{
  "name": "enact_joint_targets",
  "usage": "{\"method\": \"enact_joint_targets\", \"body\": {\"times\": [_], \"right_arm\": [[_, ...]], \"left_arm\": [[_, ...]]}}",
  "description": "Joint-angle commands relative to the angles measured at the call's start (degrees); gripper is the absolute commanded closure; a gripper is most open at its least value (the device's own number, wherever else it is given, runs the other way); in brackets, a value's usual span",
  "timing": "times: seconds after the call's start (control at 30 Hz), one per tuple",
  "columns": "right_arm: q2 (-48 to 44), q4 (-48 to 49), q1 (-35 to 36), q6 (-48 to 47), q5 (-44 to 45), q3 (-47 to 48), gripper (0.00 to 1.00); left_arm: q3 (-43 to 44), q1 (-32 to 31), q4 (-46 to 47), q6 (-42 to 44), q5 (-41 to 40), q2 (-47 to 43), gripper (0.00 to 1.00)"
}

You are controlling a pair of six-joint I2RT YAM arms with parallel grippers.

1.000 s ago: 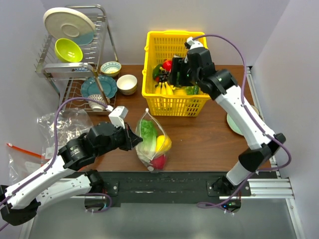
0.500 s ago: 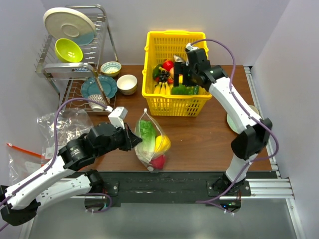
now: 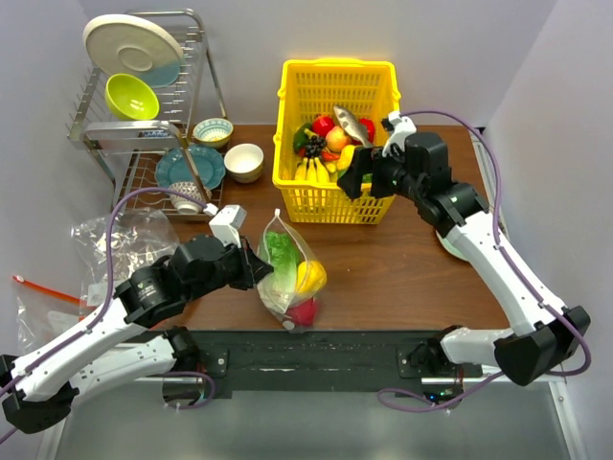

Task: Place the food in the zip-top bag and seal the zipper
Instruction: Zip the zipper food storage bag at the center of the board.

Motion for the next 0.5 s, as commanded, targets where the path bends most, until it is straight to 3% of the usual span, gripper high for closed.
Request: {"method": "enact_joint_targets", "body": {"times": [0.0,0.17,0.37,0.47], "right_arm": [[0.4,0.4,3.3,2.0,-8.7,0.7,0.02],[-0.2,-3.6,14.9,0.1,-5.1,0.0,0.1],[1.9,-7.1,21.6,3.4,-3.9,-1.4,0.4],[2.8,-7.3,24.7,4.3,-1.9,-2.3,0.42]], "left_arm": [[1.3,-0.3,1.2,1.2,-1.1,0.4,1.0],[1.3,-0.2,1.7,1.0,-1.0,0.5,1.0],[0.9,-0.2,2.1,0.5,-0.5,0.7,1.0],[1.0,-0.2,2.0,0.6,-0.4,0.6,1.0]]}}
